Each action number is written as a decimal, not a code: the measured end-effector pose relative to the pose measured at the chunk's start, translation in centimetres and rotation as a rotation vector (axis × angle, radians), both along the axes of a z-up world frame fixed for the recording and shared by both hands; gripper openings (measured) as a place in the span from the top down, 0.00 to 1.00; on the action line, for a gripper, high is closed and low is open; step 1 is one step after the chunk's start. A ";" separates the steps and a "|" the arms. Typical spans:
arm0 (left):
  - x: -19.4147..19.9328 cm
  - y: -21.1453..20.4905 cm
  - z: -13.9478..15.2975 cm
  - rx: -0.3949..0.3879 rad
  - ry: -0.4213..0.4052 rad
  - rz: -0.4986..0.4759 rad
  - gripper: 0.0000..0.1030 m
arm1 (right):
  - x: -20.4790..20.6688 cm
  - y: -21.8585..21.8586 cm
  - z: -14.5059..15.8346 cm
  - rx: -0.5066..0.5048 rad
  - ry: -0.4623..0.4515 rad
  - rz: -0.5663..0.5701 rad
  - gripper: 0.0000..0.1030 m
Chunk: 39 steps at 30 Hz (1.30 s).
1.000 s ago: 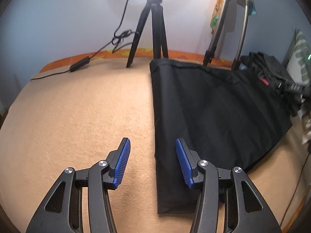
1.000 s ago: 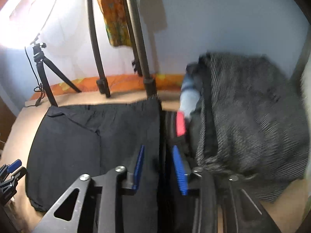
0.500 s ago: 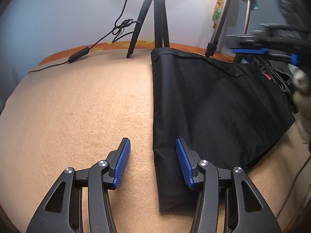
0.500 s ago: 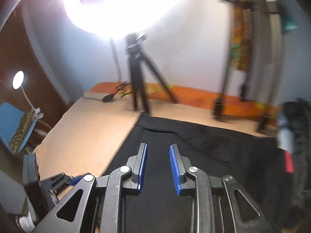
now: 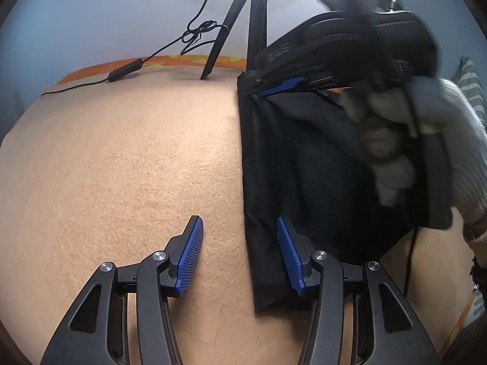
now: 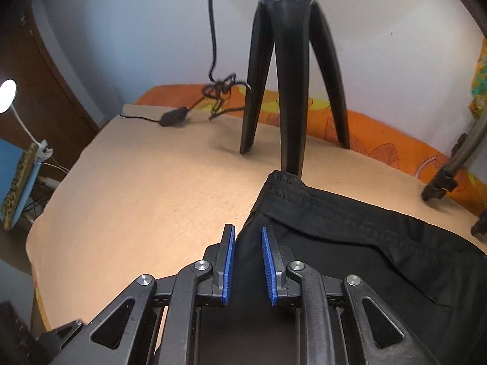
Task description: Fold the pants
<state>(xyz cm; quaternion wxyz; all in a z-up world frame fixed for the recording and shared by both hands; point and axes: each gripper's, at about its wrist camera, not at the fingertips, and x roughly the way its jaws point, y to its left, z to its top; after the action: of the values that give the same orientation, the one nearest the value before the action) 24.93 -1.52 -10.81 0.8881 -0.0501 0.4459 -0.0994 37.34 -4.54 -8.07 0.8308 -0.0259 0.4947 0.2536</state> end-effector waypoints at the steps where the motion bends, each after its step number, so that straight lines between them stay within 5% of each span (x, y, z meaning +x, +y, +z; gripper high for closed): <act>1: -0.1 0.0 0.0 -0.003 0.001 -0.002 0.52 | 0.3 0.1 -0.4 -0.002 0.010 -0.006 0.83; 9: -0.5 1.1 0.1 -0.061 0.019 0.007 0.52 | 1.5 1.1 -1.7 -0.035 0.063 -0.022 0.74; 16: -0.8 1.6 0.3 -0.117 0.034 0.029 0.50 | 0.5 3.5 -1.2 -0.171 0.085 0.014 0.66; 20: -0.6 1.9 0.4 -0.144 0.047 0.039 0.47 | 0.6 4.7 -2.1 -0.268 0.093 0.020 0.68; 24: -0.1 2.0 0.4 -0.162 0.056 0.058 0.43 | 0.4 4.9 -2.2 -0.300 0.065 0.014 0.81; 28: 0.6 1.9 0.4 -0.189 0.062 0.074 0.38 | 0.2 3.5 -1.4 -0.215 0.066 -0.021 0.95; 39: 1.1 1.6 0.2 -0.308 0.061 0.087 0.37 | -0.6 -1.0 2.4 0.034 0.069 -0.074 0.97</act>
<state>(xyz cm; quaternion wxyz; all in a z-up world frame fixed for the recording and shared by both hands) 26.02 0.11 -10.64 0.8593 -0.2080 0.4497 -0.1265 36.70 -5.53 -5.70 0.8223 0.0152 0.5194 0.2320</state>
